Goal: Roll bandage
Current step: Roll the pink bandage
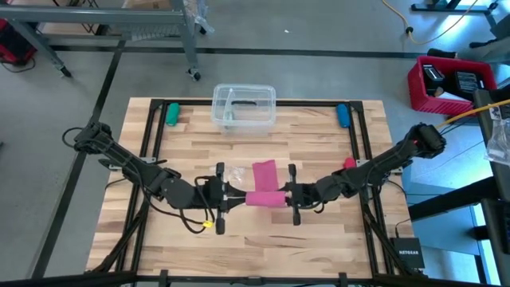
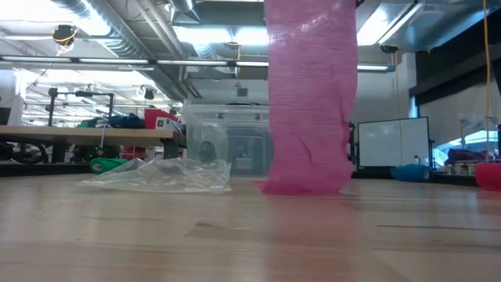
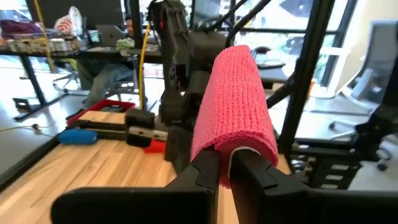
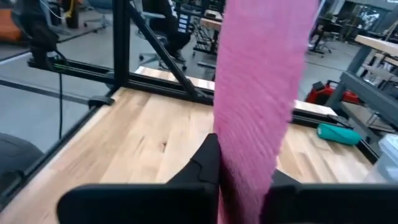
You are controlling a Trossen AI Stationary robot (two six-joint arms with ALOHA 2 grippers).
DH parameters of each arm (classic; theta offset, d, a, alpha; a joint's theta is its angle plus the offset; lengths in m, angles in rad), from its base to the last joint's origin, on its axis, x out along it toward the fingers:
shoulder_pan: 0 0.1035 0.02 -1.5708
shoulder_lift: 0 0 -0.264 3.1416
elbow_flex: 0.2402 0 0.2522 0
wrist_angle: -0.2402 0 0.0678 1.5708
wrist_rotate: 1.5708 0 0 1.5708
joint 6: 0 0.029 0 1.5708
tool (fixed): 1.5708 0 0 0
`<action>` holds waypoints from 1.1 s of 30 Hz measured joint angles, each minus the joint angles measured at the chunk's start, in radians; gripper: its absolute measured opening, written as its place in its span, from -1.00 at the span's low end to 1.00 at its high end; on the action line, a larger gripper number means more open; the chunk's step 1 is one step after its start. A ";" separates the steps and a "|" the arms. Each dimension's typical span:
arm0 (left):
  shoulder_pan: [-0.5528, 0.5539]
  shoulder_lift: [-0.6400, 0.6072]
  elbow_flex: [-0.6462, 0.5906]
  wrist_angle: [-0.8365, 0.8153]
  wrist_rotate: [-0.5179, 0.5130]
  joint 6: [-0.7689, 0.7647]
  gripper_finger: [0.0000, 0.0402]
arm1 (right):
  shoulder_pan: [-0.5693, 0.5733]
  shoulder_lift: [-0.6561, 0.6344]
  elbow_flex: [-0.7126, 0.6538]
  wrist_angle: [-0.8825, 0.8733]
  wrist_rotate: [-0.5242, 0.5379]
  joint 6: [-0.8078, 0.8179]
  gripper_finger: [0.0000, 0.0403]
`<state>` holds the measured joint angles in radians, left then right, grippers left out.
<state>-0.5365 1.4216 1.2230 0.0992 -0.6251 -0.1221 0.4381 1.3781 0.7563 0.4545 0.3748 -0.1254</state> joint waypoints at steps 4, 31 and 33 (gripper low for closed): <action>-0.001 -0.009 0.013 0.010 0.064 -0.010 -0.92 | 0.000 0.004 0.000 -0.027 0.029 -0.016 -0.97; -0.021 -0.019 0.125 -0.202 -0.078 0.079 -0.92 | 0.000 0.051 0.019 0.059 0.009 0.050 -0.76; -0.016 -0.019 0.125 -0.199 -0.078 0.080 -0.92 | 0.000 0.051 0.044 0.017 0.007 0.069 -0.62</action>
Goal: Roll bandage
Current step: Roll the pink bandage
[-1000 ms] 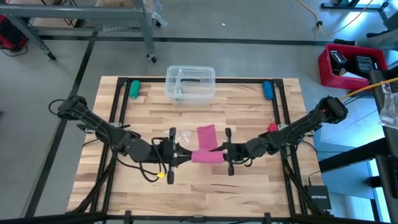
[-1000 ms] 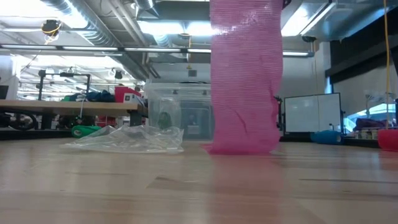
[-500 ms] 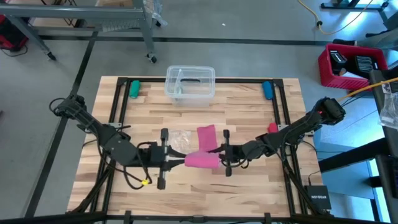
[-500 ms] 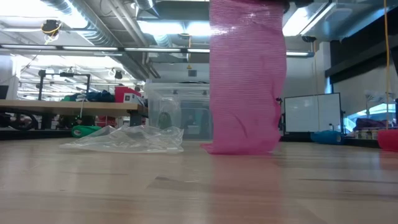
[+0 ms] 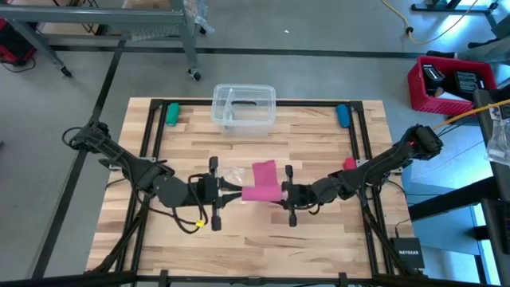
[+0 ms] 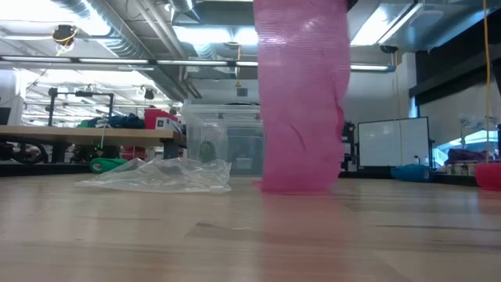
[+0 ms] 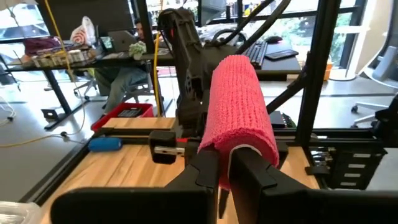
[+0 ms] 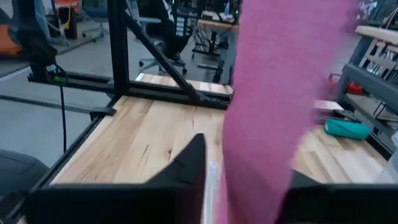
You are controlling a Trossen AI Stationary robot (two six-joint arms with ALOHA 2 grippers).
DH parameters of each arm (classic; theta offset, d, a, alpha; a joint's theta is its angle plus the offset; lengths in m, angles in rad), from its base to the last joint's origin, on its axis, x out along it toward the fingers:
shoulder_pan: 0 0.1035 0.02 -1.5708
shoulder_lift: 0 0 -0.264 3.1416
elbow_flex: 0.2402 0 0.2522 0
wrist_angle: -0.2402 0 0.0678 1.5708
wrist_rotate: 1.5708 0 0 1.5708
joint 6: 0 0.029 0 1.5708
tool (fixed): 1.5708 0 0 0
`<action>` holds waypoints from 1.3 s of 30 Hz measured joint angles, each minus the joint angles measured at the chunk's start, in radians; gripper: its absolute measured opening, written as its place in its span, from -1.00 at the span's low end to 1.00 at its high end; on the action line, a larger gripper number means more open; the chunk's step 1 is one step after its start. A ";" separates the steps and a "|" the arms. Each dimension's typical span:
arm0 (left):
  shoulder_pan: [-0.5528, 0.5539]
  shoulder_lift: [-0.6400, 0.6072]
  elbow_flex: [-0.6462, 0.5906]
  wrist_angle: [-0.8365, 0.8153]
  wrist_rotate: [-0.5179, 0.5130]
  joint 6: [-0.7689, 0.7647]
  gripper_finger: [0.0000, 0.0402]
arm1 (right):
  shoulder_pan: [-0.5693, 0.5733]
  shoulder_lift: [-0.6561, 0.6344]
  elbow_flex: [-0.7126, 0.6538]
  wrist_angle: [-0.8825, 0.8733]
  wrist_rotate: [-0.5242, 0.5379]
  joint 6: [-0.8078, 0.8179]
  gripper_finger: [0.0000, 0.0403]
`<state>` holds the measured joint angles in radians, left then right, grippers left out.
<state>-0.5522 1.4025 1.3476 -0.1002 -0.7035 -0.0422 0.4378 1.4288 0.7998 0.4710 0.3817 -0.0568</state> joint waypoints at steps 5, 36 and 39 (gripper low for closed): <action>0.004 0.000 0.000 0.044 0.000 0.010 -0.92 | 0.000 0.000 0.074 -0.123 0.019 -0.005 -0.20; 0.003 0.000 0.000 0.092 0.004 0.046 -0.92 | -0.042 -0.131 -0.163 0.058 -0.033 -0.014 0.11; 0.003 0.000 0.000 0.092 0.004 0.050 -0.92 | -0.062 -0.110 -0.159 0.082 -0.096 -0.016 0.11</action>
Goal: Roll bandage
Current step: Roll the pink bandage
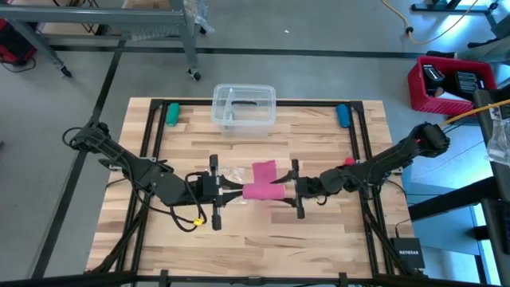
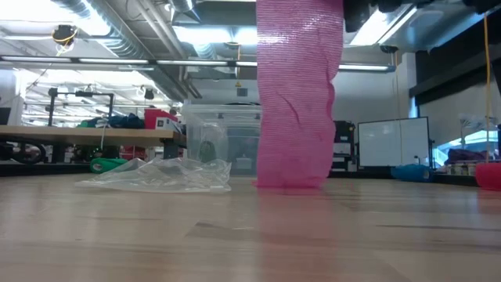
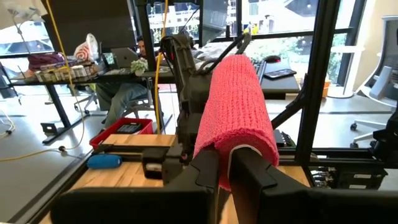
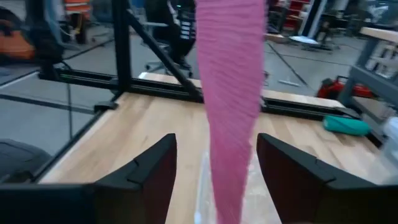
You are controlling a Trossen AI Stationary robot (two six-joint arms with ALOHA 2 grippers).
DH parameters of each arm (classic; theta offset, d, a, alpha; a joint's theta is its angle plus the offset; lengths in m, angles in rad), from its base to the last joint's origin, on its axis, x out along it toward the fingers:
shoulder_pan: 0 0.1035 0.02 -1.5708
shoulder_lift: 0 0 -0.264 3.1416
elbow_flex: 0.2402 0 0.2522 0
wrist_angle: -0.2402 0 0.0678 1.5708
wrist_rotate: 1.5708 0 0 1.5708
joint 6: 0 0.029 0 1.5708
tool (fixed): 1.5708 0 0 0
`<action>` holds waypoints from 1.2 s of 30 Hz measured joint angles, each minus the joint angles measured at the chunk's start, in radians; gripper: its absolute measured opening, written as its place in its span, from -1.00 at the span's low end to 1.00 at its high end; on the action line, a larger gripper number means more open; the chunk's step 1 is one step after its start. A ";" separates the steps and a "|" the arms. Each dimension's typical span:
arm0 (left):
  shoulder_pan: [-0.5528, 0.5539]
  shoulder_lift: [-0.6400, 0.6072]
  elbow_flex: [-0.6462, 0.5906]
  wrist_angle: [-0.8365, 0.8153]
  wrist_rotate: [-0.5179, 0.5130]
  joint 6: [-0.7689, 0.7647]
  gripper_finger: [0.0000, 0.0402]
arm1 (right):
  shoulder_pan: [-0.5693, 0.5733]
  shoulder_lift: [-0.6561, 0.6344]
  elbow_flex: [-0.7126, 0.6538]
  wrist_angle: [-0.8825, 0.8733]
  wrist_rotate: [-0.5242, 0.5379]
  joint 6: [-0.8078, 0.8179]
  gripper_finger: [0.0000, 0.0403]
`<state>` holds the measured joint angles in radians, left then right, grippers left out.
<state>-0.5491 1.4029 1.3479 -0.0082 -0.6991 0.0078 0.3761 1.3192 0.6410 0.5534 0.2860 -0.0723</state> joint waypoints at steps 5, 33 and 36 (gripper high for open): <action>0.002 0.000 0.000 -0.001 0.000 0.000 -0.92 | -0.004 0.029 0.036 0.038 -0.061 -0.014 0.10; 0.009 -0.002 -0.001 0.173 -0.248 0.334 -0.92 | 0.192 0.066 0.049 0.032 0.078 -0.111 -0.98; 0.011 -0.002 -0.002 0.177 -0.361 0.431 -0.92 | 0.232 0.066 0.072 0.021 0.083 -0.110 -0.98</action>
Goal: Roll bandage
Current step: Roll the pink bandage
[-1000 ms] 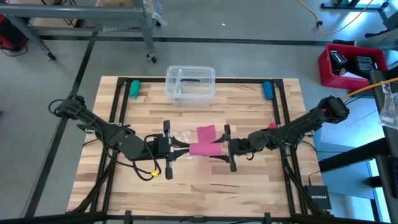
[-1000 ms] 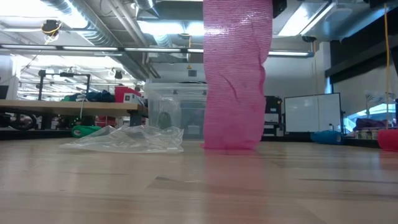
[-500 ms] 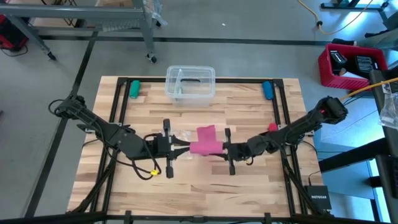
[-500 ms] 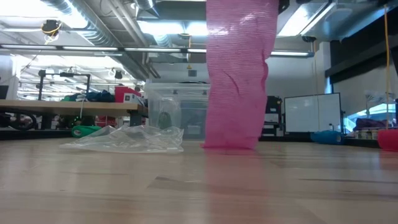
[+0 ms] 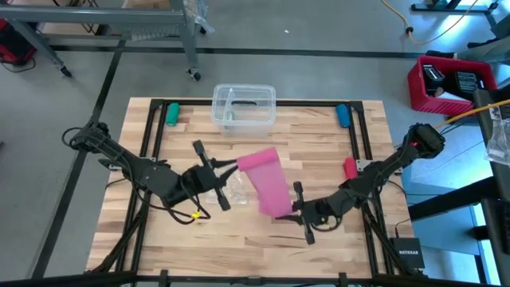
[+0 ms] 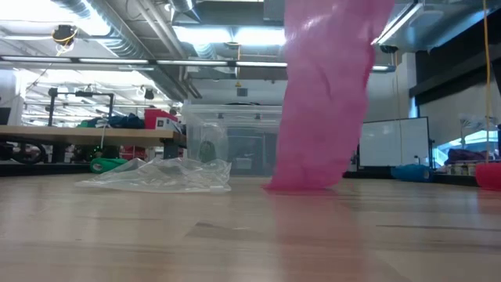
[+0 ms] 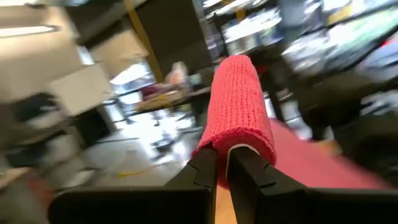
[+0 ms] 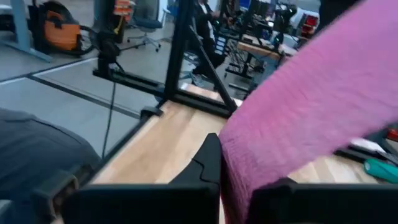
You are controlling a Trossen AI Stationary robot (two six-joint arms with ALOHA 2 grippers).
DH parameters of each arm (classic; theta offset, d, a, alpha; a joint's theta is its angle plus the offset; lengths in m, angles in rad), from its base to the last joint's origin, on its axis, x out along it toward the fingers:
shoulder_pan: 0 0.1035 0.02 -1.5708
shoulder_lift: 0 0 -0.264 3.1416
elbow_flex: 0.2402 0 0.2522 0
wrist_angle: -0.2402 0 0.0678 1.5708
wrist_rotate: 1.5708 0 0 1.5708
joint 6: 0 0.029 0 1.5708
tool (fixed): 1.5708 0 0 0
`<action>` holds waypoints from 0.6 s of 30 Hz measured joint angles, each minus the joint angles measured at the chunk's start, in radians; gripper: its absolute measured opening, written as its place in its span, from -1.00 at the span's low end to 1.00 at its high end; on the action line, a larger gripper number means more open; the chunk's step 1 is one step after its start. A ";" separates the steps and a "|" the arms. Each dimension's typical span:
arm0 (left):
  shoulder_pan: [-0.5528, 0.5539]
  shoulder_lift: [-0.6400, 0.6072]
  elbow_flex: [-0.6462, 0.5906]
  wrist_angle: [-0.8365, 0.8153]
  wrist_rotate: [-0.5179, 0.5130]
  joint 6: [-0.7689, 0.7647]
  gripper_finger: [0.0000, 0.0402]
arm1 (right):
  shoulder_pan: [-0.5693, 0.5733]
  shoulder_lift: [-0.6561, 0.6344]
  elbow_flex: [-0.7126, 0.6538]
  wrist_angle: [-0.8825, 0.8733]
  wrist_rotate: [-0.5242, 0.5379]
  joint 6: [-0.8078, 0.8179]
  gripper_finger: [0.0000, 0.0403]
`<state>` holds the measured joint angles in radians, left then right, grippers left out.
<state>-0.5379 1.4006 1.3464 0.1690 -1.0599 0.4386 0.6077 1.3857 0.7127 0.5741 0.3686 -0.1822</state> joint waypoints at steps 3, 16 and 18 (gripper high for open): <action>0.013 0.000 0.000 0.000 -0.069 0.072 -0.92 | 0.039 0.000 0.055 -0.062 0.029 0.001 -0.98; 0.121 0.003 0.000 -0.060 -0.140 0.145 -0.92 | 0.159 0.000 0.410 -0.408 0.058 -0.007 -0.99; 0.136 0.003 0.000 -0.077 -0.141 0.145 -0.92 | 0.160 0.000 0.459 -0.443 0.057 -0.008 -0.99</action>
<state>-0.4020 1.4040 1.3464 0.0919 -1.2007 0.5836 0.7677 1.3853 1.1713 0.1311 0.4253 -0.1899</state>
